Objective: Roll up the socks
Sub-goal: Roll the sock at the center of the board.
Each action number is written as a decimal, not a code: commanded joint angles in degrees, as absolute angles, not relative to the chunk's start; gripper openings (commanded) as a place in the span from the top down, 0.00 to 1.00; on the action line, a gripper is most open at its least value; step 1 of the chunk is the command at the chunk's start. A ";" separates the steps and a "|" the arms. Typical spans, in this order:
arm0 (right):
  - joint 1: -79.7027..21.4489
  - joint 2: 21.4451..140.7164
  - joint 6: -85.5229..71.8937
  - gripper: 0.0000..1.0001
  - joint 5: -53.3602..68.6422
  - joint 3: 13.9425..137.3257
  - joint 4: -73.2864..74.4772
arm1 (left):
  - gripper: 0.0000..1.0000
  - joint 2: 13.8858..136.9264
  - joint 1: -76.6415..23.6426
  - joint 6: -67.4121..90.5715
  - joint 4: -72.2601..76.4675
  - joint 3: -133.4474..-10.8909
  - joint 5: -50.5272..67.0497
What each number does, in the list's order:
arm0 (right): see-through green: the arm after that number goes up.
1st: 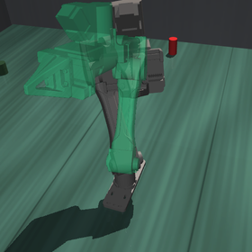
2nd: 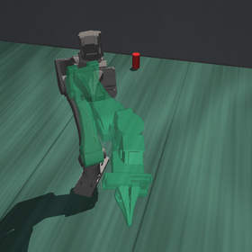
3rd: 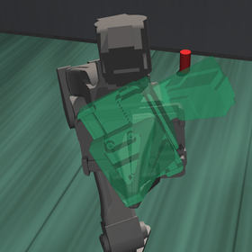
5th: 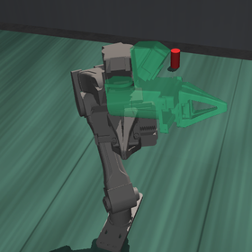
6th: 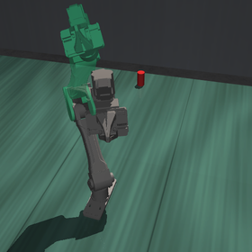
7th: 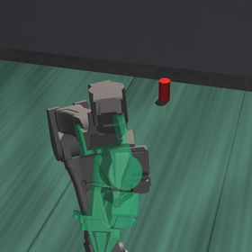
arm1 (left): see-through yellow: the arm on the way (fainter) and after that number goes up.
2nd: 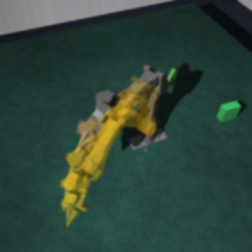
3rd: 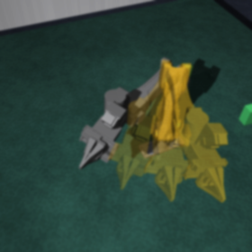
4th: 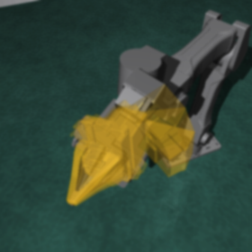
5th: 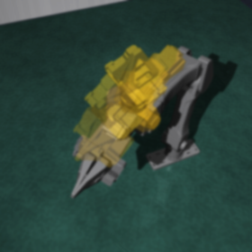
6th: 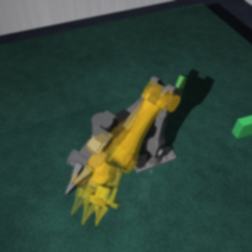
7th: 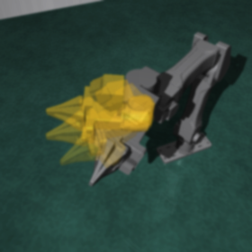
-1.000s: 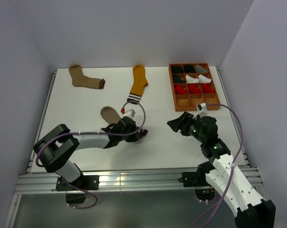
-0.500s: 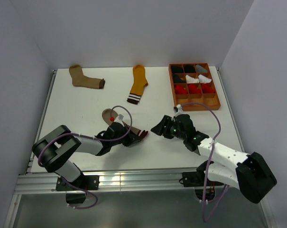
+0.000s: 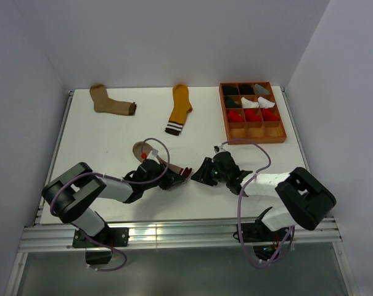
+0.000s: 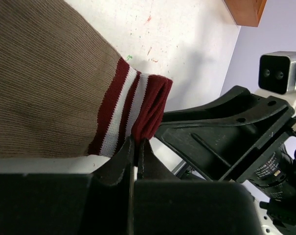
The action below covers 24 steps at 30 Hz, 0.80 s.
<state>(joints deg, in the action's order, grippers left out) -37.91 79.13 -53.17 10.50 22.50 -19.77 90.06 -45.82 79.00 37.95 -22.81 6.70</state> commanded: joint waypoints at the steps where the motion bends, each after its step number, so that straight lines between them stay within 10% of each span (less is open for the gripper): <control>1: -38.15 80.94 -54.14 0.63 9.23 24.61 -25.92 | 1.00 91.05 -45.62 80.16 42.19 -22.32 7.56; 24: -38.14 88.95 -55.10 0.71 13.53 25.05 -36.47 | 1.00 95.45 -44.65 81.47 45.17 -21.89 10.37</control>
<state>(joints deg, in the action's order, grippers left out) -37.91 88.84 -54.63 12.60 23.46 -32.18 94.72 -44.95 80.47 40.97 -22.63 9.30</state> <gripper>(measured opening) 0.288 0.034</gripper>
